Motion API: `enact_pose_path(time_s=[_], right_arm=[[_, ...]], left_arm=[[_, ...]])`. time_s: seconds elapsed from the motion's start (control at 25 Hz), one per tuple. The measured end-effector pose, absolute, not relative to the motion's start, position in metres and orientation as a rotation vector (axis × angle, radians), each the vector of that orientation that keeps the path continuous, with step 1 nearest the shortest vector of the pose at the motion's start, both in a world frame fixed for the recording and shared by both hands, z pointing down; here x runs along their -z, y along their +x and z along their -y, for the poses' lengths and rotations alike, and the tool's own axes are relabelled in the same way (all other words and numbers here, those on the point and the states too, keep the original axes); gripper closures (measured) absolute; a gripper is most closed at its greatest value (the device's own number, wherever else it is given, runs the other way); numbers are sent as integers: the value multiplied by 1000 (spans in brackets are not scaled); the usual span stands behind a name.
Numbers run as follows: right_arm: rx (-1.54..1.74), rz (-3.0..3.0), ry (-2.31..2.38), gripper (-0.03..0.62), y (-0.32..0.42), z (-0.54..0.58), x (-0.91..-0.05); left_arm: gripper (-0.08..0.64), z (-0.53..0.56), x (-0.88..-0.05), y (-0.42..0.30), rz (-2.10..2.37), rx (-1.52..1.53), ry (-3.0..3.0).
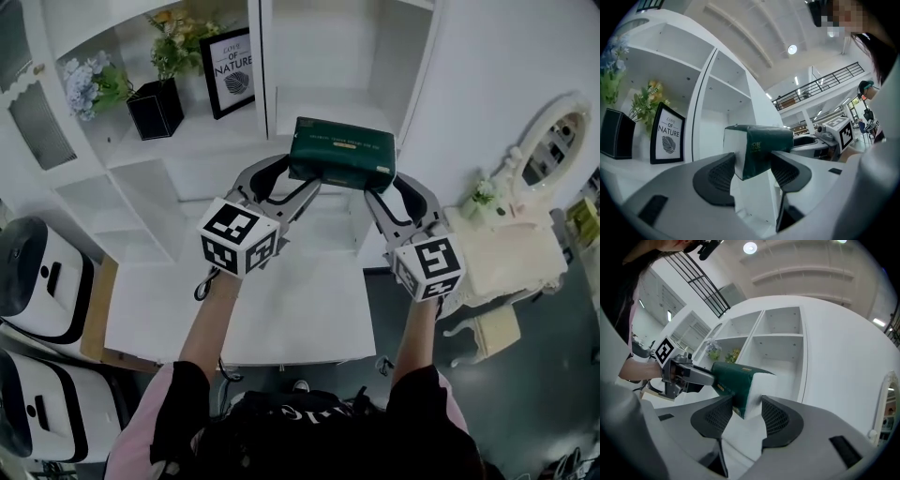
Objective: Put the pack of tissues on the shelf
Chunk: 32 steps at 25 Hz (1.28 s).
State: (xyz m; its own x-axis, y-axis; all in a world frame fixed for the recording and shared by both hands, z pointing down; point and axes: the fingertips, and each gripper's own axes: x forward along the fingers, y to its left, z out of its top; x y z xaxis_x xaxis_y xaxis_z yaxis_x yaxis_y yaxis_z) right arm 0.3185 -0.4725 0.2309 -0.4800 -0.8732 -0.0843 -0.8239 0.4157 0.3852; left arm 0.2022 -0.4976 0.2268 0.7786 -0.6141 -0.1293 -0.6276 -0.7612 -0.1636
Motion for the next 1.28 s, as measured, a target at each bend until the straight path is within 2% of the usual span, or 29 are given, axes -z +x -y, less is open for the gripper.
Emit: enact_pose_path(time_s=[0.36,0.64,1.28], right_arm=[[607,2535,1493,374,331,545,-192],[509,2478,1511,379,336,594,-212],[297,2430,1715,415,349,633,-212]], left_arm=[[308,564,-190,215,-1079,-99,-2746],[308,606,-209,224,-1214,74,-2698],[313,636,-212,238,-1472,173,-2641]])
